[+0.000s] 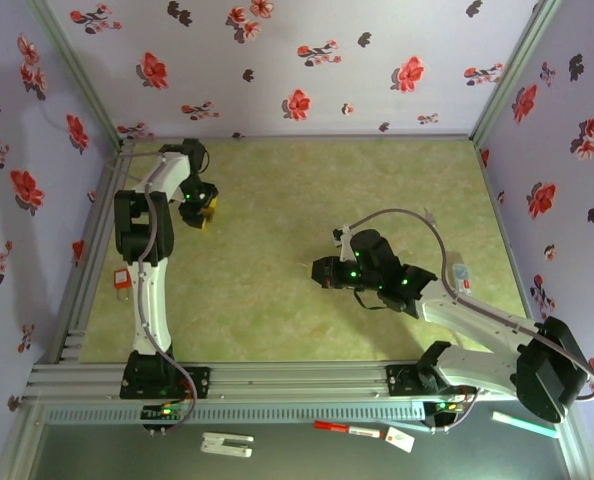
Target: Unlock with the key
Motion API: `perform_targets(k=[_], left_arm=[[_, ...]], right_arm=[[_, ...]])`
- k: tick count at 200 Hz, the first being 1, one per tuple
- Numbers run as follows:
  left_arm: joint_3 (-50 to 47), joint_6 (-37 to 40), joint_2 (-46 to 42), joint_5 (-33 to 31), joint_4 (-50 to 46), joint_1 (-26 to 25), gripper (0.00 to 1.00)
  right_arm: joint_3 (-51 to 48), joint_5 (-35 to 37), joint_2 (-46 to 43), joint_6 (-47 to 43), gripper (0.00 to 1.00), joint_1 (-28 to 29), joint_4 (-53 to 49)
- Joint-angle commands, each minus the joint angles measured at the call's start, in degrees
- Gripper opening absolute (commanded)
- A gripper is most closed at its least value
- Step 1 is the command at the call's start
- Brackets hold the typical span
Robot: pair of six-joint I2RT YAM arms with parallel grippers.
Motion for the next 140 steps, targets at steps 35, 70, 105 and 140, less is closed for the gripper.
perform_targets(k=[35, 70, 105, 140], left_arm=[[-4.7, 1.3, -0.9, 1.9, 6.9, 0.4, 0.45], [-8.4, 4.4, -5.1, 4.0, 11.5, 0.3, 0.41], [-20.5, 4.6, -14.7, 10.8, 24.1, 0.1, 0.36], [-35.1, 0.8, -28.2, 19.0, 41.6, -0.9, 0.34]], right_arm=[[0.0, 0.7, -1.3, 0.2, 0.0, -0.2, 0.2], [0.3, 0.5, -0.7, 0.4, 0.0, -0.2, 0.7], [1.0, 0.4, 1.3, 1.1, 0.0, -0.2, 4.7], [3.6, 0.9, 6.3, 0.5, 0.0, 1.4, 11.1]])
